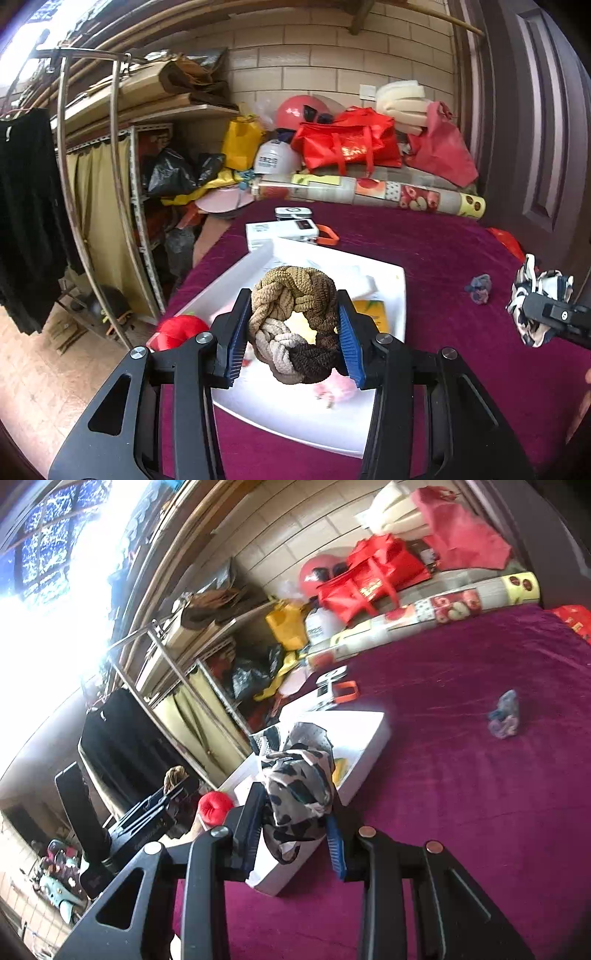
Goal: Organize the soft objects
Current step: 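Carry the rope ring and patterned cloth with both tools over the tray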
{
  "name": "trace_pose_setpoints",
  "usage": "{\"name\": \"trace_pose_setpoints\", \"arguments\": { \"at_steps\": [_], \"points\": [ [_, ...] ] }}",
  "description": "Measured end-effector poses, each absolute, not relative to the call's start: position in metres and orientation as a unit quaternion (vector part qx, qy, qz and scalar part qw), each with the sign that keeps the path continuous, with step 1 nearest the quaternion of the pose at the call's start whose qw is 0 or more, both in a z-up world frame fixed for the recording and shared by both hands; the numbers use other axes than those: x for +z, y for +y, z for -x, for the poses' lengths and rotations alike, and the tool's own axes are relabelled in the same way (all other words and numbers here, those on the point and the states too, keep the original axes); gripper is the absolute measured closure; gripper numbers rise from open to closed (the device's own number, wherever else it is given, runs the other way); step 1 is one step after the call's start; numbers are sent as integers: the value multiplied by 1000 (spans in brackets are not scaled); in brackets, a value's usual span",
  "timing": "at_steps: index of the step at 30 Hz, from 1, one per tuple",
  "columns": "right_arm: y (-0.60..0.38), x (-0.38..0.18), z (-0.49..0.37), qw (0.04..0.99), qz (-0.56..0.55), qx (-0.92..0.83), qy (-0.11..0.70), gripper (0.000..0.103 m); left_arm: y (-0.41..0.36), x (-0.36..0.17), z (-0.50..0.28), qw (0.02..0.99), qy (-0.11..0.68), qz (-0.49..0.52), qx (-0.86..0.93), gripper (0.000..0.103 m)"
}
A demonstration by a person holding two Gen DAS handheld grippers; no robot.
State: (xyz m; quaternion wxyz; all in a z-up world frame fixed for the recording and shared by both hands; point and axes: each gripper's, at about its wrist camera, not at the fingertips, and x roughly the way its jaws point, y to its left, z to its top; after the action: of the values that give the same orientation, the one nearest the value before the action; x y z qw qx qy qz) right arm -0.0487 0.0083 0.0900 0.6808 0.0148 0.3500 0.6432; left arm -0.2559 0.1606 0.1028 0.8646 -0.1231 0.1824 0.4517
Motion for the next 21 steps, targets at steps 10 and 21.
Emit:
{"name": "trace_pose_setpoints", "arguments": {
  "at_steps": [10, 21],
  "points": [
    [21, 94, 56, 681, -1, 650, 336, 73, 179, 102, 284, 848, 170, 139, 482, 59],
    [80, 93, 78, 657, 32, 668, 348, 73, 198, 103, 302, 833, 165, 144, 508, 59]
  ]
}}
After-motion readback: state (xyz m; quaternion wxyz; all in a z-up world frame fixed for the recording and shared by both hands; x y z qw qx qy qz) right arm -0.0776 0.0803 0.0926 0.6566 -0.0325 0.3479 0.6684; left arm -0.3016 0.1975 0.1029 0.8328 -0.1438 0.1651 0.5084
